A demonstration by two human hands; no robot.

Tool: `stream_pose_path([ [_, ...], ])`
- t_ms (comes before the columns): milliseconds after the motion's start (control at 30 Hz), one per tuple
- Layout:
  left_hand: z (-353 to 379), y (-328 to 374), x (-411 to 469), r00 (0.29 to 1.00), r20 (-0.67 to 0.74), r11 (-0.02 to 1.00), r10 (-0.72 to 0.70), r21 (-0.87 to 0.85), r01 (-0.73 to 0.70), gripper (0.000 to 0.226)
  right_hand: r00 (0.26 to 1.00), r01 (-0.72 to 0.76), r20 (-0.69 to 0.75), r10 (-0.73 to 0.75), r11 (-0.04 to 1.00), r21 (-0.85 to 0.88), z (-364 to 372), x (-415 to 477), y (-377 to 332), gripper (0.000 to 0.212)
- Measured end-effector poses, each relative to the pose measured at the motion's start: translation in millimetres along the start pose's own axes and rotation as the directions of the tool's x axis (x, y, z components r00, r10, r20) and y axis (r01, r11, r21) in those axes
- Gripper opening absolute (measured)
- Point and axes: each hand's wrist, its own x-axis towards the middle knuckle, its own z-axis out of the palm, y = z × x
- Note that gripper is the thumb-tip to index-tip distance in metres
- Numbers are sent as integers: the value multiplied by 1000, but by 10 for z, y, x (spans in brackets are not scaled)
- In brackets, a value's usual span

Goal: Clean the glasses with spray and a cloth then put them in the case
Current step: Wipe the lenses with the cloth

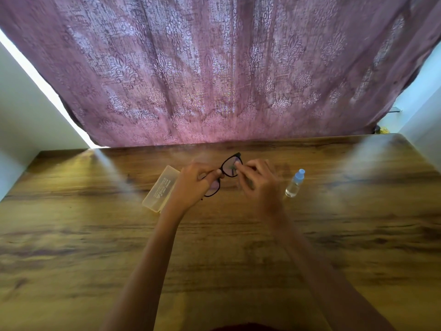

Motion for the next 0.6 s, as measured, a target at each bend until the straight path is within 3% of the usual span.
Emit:
stream_pose_path([
  [167, 39, 6, 24, 997, 73, 993, 25, 112, -33, 23, 997, 63, 42, -64, 998, 24, 47, -31, -97, 20],
  [367, 10, 17, -2, 1000, -24, 998, 19, 66, -18, 18, 997, -67, -26, 68, 998, 13, 21, 100, 12, 18],
  [600, 47, 0, 28, 1000, 29, 995, 8, 103, -11, 19, 999, 33, 17, -34, 998, 51, 104, -139, -27, 20],
])
